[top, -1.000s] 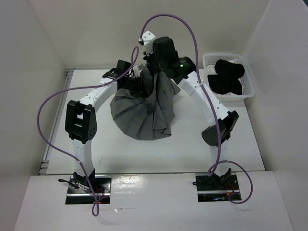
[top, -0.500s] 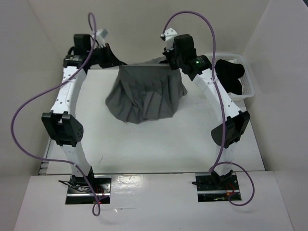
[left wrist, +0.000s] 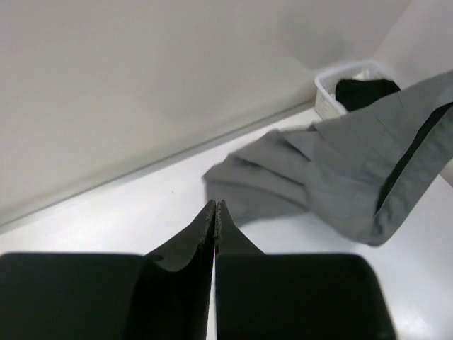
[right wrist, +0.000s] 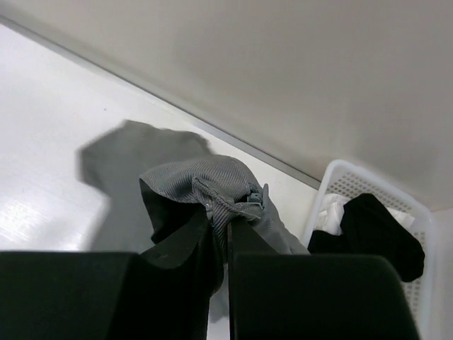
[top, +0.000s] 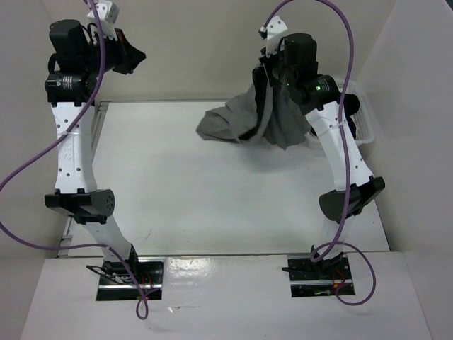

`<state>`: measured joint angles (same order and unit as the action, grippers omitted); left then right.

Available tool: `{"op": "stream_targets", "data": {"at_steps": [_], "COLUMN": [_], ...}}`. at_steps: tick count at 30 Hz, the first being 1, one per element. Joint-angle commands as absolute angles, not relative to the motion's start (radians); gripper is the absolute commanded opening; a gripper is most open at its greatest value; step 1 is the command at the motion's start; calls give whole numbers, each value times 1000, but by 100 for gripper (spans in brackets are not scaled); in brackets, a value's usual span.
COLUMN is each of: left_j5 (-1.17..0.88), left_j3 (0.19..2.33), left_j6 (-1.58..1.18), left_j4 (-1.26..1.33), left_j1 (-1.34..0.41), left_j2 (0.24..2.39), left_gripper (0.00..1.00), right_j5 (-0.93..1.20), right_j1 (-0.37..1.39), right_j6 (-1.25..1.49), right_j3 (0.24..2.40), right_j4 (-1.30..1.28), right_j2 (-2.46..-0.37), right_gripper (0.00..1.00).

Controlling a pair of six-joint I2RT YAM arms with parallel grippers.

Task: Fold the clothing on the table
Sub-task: Flatten the skirt out

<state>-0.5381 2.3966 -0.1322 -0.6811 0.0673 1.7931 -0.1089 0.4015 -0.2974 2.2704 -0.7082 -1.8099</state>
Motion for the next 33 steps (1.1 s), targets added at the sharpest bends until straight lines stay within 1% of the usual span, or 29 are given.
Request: {"op": "stream_targets", "data": {"at_steps": [1, 3, 4, 5, 6, 7, 9, 10, 11, 12, 13, 15, 16, 19, 24, 25, 27, 29, 31, 32, 33], "left_j5": [-598, -639, -661, -711, -732, -744, -753, -764, -782, -793, -793, -782, -770, -712, -585, -521, -451, -326, -217, -92, -30], "left_j3": [2344, 2249, 2203, 2153, 2047, 1993, 1884, 1797, 1758, 1721, 1668, 1651, 1640, 1640, 1672, 1672, 1661, 1634, 1588, 1563, 1536], "left_j6": [-89, -89, -89, -89, -80, -80, -71, -58, -58, -49, -49, -49, -49, -72, -55, -29, -6, 31, 60, 87, 100], "left_j4": [-706, -693, -684, -669, -669, -657, -646, -637, -637, -626, -611, -600, -600, -563, -554, -554, -545, -517, -477, -454, -428], "left_j1": [61, 61, 61, 61, 61, 48, 2, -18, -40, -85, -110, -162, -211, -304, -434, -475, -511, -546, -546, -546, -546], "left_j2": [1773, 1760, 1746, 1746, 1734, 1733, 1724, 1733, 1733, 1743, 1743, 1752, 1752, 1763, 1802, 1802, 1815, 1815, 1803, 1802, 1787], "left_gripper": [4, 9, 17, 20, 22, 24, 40, 44, 49, 62, 66, 75, 84, 88, 89, 89, 90, 90, 87, 84, 83], "right_j5": [-42, -41, -41, -41, -41, -32, -32, -32, -32, -32, -32, -32, -32, -52, -41, -29, -29, -29, -41, -41, -52], "right_j1": [405, 405, 405, 405, 405, 405, 405, 405, 405, 405, 405, 405, 405, 405, 405, 405, 405, 405, 405, 405, 405], "right_j6": [-318, -337, -337, -337, -337, -337, -337, -337, -337, -327, -327, -302, -302, -266, -242, -242, -242, -242, -242, -253, -253], "right_j3": [2321, 2312, 2301, 2287, 2278, 2269, 2269, 2269, 2269, 2279, 2279, 2292, 2304, 2345, 2387, 2396, 2405, 2405, 2396, 2387, 2373], "right_j4": [-719, -741, -741, -741, -741, -741, -741, -741, -732, -732, -732, -732, -721, -721, -721, -721, -721, -721, -721, -721, -721], "right_j2": [-1785, -1786, -1786, -1786, -1776, -1776, -1776, -1776, -1776, -1776, -1790, -1808, -1824, -1856, -1910, -1910, -1920, -1921, -1911, -1911, -1899], "right_gripper": [0, 0, 0, 0, 0, 0, 0, 0, 0, 0, 0, 0, 0, 0, 0, 0, 0, 0, 0, 0, 0]}}
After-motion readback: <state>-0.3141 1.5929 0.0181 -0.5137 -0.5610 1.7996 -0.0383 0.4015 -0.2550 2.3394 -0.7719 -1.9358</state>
